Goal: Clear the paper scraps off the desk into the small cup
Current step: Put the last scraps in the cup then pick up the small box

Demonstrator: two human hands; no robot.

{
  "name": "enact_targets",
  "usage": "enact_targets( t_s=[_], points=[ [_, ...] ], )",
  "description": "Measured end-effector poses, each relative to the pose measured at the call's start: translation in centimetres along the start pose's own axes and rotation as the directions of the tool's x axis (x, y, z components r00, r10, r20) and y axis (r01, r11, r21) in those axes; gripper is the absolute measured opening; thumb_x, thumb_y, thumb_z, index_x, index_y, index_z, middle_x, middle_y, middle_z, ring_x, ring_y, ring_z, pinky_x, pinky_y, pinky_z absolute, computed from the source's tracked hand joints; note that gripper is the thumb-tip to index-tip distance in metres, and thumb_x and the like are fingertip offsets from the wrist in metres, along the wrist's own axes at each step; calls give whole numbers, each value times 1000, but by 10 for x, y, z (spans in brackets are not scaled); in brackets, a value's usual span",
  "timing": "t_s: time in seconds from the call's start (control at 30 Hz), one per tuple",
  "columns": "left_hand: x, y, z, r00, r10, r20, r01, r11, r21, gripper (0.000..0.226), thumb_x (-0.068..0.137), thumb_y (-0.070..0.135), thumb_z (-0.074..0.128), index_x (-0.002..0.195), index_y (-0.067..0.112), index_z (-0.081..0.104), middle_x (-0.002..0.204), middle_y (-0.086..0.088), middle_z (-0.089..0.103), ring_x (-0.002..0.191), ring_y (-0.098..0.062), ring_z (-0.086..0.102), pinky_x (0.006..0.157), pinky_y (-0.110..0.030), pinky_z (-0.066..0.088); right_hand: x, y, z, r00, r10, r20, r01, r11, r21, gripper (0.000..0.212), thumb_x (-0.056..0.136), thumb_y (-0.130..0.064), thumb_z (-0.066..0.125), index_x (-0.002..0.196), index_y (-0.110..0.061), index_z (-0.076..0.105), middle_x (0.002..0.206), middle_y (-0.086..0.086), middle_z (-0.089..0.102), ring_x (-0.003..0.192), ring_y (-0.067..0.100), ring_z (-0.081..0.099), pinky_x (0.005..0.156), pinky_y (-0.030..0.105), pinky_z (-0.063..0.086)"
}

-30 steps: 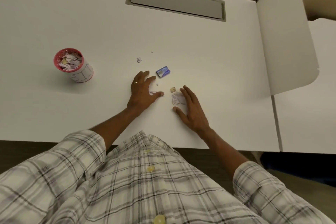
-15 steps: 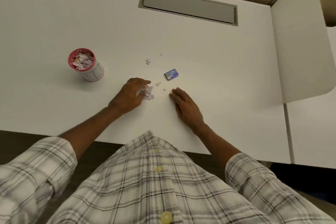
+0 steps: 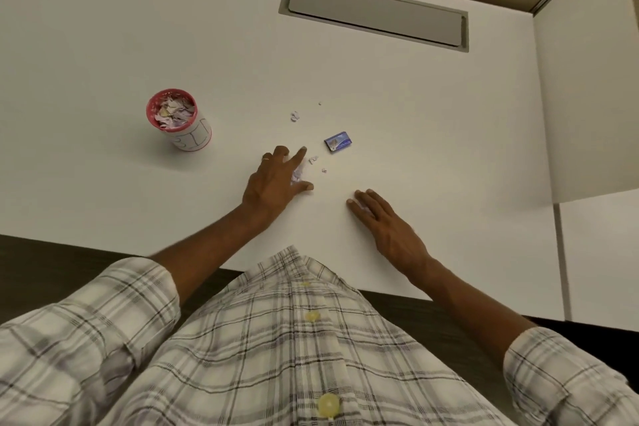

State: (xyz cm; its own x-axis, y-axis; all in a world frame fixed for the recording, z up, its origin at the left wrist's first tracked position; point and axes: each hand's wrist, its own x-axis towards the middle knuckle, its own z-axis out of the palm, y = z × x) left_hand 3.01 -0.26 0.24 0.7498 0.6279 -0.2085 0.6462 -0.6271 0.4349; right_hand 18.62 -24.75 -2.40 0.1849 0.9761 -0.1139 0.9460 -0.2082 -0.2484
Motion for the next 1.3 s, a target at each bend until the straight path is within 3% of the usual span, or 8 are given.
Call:
enact_targets(
  t_s=[0.13,0.3,0.43,0.57,0.73,0.9,1.07,1.3],
  points=[
    [-2,-2,5,1000,-4,-12,1,972,-235,19,89,42,58,104,31,58,112,6,55,100,-15,68,89,-39,53,6,-8,0,999,33,-25,-33,999,18,76,83,14,65,152,-7,43,156,12,45,145,32,42,90,36,60],
    [-5,-9,10,998,57,-21,-59,996,-71,29,86,48,47,83,20,53,92,3,57,85,-20,61,72,-37,45,25,-13,-8,990,97,-104,-97,995,-1,49,86,9,67,133,-5,62,131,14,62,116,33,61,75,45,63],
    [-4,-16,6,988,148,34,-148,989,-22,21,94,41,43,94,30,61,109,12,54,102,-8,49,87,-33,42,47,-21,-19,975,178,-135,-172,983,56,27,96,-1,62,120,-7,71,118,10,69,103,30,66,79,42,59],
    [-2,-18,-7,990,133,-34,-137,970,-201,16,92,3,61,102,2,74,106,-10,69,102,-23,66,80,-16,50,69,-30,-29,952,263,-154,-240,958,154,24,91,3,60,107,-6,75,101,11,73,92,31,68,78,37,55],
    [-6,-18,-47,973,16,-232,-102,926,-363,16,90,7,67,103,5,77,103,-8,74,94,-15,68,84,-14,48,102,-42,-44,778,628,11,-480,583,655,12,85,-8,73,95,-12,79,88,6,79,71,19,72,71,30,58],
    [-4,-38,-110,912,-60,-406,-142,882,-449,17,89,12,69,103,15,78,100,3,73,90,-5,66,77,-13,50,140,-64,-64,748,616,247,-403,126,907,18,77,-9,83,93,-3,78,73,11,70,67,20,64,69,27,52],
    [-2,-88,-165,850,-137,-508,-75,924,-375,18,89,17,66,103,18,77,102,5,73,95,-4,65,85,-11,48,194,-113,-92,855,468,223,-251,0,968,7,82,1,78,88,1,74,71,15,67,76,28,64,76,33,56],
    [5,-125,-167,894,-200,-400,99,961,-258,36,94,17,62,130,18,64,130,-5,64,120,-20,60,102,-31,51,273,-185,-115,902,415,116,-166,86,982,20,84,-1,78,103,5,73,91,23,75,74,24,68,64,30,53]
  ],
)
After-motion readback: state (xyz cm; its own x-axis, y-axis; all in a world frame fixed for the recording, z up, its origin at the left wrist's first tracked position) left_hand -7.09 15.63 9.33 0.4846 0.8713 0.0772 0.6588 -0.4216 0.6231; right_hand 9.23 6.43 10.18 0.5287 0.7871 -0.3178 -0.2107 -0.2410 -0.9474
